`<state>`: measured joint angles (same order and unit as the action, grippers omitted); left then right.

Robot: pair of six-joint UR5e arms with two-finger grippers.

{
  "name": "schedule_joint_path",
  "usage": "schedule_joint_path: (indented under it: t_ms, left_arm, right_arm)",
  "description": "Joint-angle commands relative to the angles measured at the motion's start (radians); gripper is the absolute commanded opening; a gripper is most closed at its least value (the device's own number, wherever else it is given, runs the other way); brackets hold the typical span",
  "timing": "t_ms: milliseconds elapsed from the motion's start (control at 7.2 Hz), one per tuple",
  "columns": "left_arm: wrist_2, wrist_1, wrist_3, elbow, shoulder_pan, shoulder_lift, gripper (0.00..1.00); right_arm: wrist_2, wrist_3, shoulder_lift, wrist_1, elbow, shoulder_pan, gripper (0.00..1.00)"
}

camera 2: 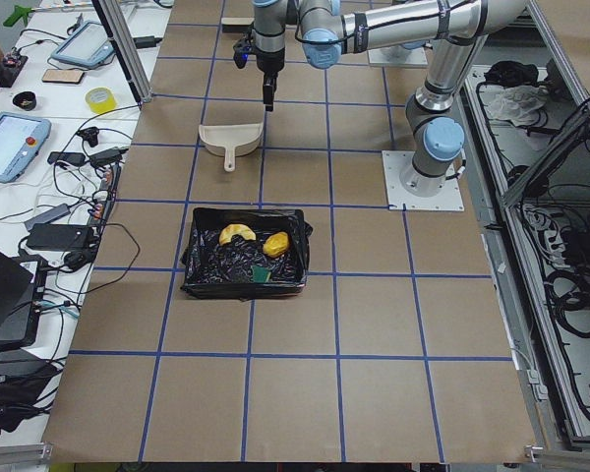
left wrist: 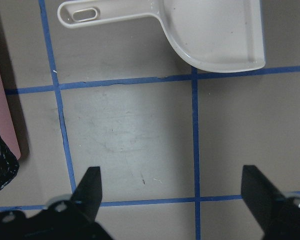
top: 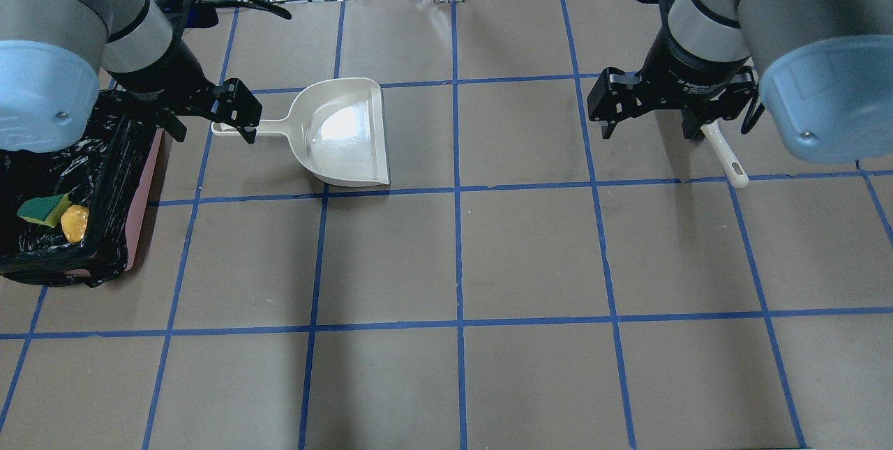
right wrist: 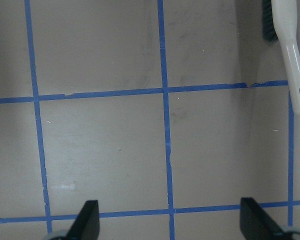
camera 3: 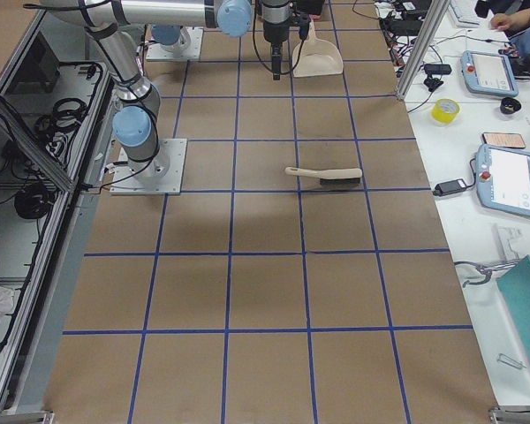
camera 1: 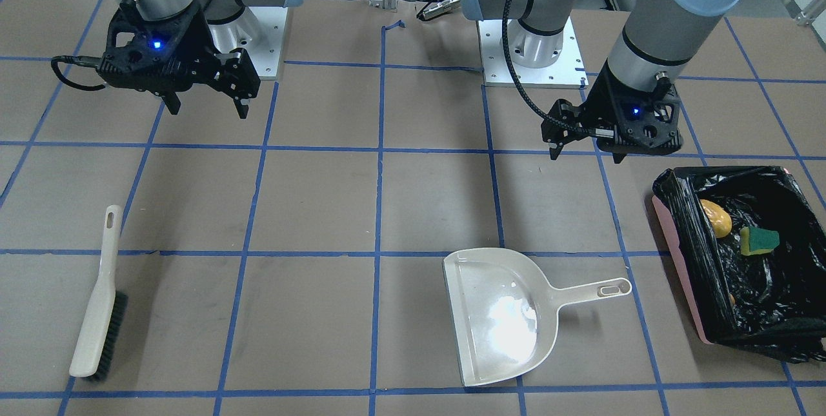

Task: Sweep and dump trash into bin

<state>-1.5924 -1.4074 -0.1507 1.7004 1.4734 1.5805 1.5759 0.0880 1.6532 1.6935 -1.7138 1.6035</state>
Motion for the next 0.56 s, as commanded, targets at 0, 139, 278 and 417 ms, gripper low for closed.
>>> schedule_joint_path:
  t_ms: [0,139,278,417]
  left_arm:
    - [0.003,0.005,0.058,-0.016,0.002,-0.007,1.00]
    - [0.003,0.013,0.101,-0.018,0.002,0.007,1.00]
    - [0.003,0.015,0.102,-0.018,0.004,0.009,1.00]
    - [0.003,0.015,0.102,-0.018,0.004,0.006,1.00]
  right_arm:
    - [0.001,-0.001,0.000,0.000,0.000,-0.002,1.00]
    - [-0.002,-0.001,0.000,0.002,0.000,-0.001,1.00]
    - [-0.002,-0.002,-0.001,0.017,0.000,-0.002,1.00]
    - [0.001,-0.002,-0.003,0.062,0.000,-0.010,1.00]
